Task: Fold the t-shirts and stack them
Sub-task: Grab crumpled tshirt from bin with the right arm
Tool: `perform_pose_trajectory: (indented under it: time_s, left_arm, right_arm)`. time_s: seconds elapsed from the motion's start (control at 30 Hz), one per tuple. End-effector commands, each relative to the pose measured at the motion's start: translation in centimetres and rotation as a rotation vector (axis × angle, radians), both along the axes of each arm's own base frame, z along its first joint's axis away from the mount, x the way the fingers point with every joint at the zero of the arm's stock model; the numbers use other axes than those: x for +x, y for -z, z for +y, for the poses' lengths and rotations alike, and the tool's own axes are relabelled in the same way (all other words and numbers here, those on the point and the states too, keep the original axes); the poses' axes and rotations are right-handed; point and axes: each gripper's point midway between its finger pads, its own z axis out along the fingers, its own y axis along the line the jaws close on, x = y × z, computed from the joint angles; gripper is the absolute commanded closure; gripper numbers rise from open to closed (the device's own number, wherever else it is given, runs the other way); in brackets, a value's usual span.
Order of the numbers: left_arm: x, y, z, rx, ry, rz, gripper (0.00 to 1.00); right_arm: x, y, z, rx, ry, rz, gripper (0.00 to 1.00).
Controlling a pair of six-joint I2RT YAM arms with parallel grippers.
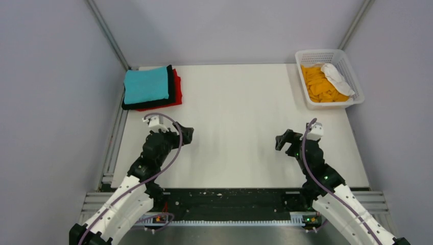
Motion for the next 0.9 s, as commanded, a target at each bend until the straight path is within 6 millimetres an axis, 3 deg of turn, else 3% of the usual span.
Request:
perform_pose_trajectory:
  time_s: [0.0,0.2,0.37,0.47,0.57,0.7,0.8,0.87]
  left_arm:
    - [0.4,-1.8,-0.6,-0.034,0.021,-0.069,0.01]
    - [1.2,-3.0,-1.0,-0.046,0.029,-0.110,0.01]
    - [1.8,-3.0,-0.3,-0.022,-0.015,-0.104,0.01]
    - [2.1,-2.9,0.0,-0.005,-0.036,-0.100,0.01]
    - [2.2,-2.8,0.3,0.004,-0.055,-0.091,0.01]
    - [2.3,-2.7,0.8,0.019,-0.081,-0.094,0.01]
    - [2.7,-2.6,1.0,0.027,-0.092,-0.096,0.01]
    - [2.9,-2.3,0.9,0.030,-0.094,-0.086,0.01]
  right_arm:
    - [1.1,-3.5,-1.1,0.012,0.078,-0.093,0.01]
    - [4.4,-10.2,-3.3,-0.040,0.248,-0.269,0.01]
    - [9.7,-14.5,-4.1,-0.200,0.286,-0.191,0.01]
    - [14.5,-16.0,-6.5,-0.152,0.304,-0.139,0.01]
    - [19.0,-17.0,-11.6,-0.119,0.368,-0.084,0.03]
    - [23.8,-15.5,-17.2,-0.120,0.421,0.011,0.05]
    - [26.7,-12.2,-20.0,-0.128,0.413,0.115,0.07]
    - [28.4,-11.2,-21.2,-0.171,0.397,0.149,0.08]
